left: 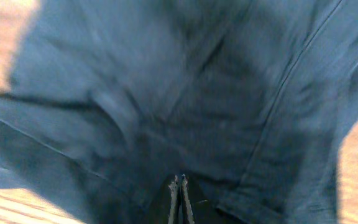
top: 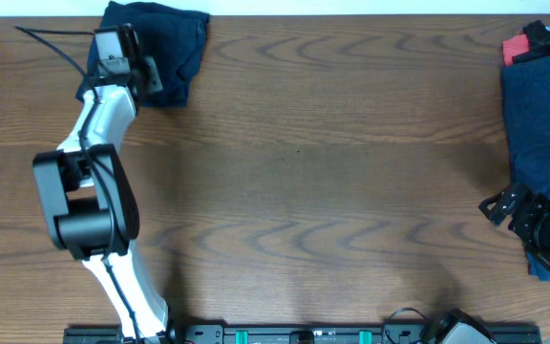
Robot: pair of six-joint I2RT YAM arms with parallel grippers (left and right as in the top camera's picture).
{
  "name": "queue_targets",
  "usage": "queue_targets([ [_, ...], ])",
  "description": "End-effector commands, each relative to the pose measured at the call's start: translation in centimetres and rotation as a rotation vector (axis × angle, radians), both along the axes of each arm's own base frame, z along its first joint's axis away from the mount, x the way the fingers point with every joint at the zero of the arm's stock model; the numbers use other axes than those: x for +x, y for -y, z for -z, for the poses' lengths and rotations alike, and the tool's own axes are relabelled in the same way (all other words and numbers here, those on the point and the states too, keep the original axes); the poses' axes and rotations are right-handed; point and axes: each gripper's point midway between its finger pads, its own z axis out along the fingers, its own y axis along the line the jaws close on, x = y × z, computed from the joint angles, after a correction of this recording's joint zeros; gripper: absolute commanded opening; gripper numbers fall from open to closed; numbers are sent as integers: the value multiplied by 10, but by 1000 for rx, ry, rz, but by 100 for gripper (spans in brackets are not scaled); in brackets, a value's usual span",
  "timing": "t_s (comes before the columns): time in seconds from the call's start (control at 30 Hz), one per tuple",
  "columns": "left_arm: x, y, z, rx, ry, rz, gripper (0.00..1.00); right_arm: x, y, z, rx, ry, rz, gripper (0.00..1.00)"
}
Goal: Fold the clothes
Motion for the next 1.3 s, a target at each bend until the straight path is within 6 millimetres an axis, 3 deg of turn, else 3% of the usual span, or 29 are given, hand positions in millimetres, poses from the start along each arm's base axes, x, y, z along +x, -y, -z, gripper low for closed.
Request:
queue_targets([
  [0.0,-6,4,23,2,-63,16,6,0,0,-2,-5,7,-15,99],
  [0.13,-18,9,36,-31,-125,-10,6,1,0,-2,-5,8,-15,99],
  [0.33,-17,29,38,-130,-124,49,6,1,0,-2,-6,8,-15,99],
  [0.5,-14,58,23,-256,-89,150,6,0,0,-2,-5,7,-15,99],
  [0.6,-12,65,5,-263,-55,173,6,1,0,-2,-5,8,-15,99],
  [0.8,-5,58,-41,-220,46,164,6,0,-1,-2,-3,5,-15,99],
  [0.9,-7,54,-48,-208,49,153,6,0,-1,-2,-2,4,-16,99],
  [1.07,-19,45,-39,-172,-12,107,6,0,-1,-2,-3,4,-19,99],
  [1.27,-39,2,-26,-46,-105,-49,6,-1,-1,-2,-1,2,-19,99],
])
